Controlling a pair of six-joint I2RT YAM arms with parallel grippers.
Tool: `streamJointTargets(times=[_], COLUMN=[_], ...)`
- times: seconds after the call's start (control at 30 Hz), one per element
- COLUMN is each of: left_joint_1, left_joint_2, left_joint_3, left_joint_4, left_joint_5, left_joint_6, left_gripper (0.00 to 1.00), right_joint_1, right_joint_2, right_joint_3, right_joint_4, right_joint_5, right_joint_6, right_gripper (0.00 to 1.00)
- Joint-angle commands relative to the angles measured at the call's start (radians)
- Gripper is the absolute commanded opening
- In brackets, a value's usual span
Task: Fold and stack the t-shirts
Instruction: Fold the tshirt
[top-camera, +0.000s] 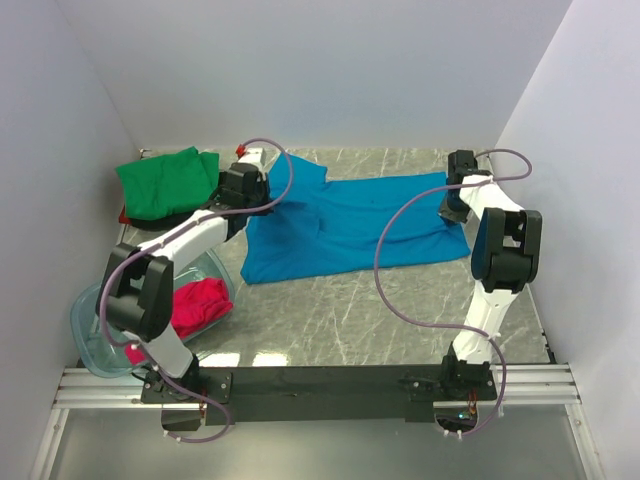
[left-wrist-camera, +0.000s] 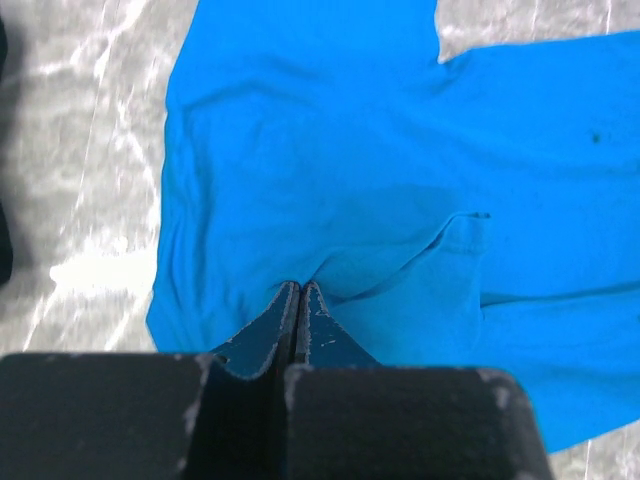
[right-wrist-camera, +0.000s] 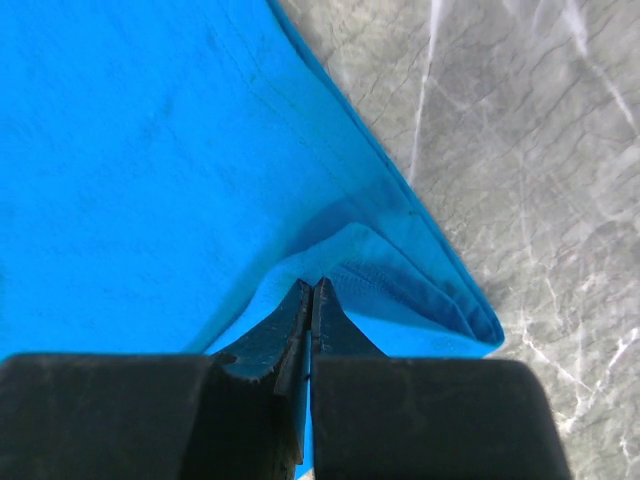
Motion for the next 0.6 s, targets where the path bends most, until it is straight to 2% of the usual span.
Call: streamJointTargets(times=[0.0,0.5,0.57], left_joint_1=[0.005,0.007,0.009], left_joint_2=[0.037,0.233,0.249], left_joint_3=[0.079,0.240,0.270], left_joint_4=[0.041,-0.021,-0.042], left_joint_5=[-0.019,-0.082,-0.130], left_joint_6=[0.047,0.087,0.070], left_gripper=[0.00,0.01,0.01], right_joint_1=[0.006,0.006,0.006], right_joint_2=[0.007,0.060,0.051], right_joint_3=[0.059,0.148,0.145], right_joint_4=[-0.017,-0.042,-0.015], right_joint_5=[0.035,0.052,0.061], right_joint_6=[-0.018,-0.024,-0.016], right_gripper=[0.00,0.00,0.10])
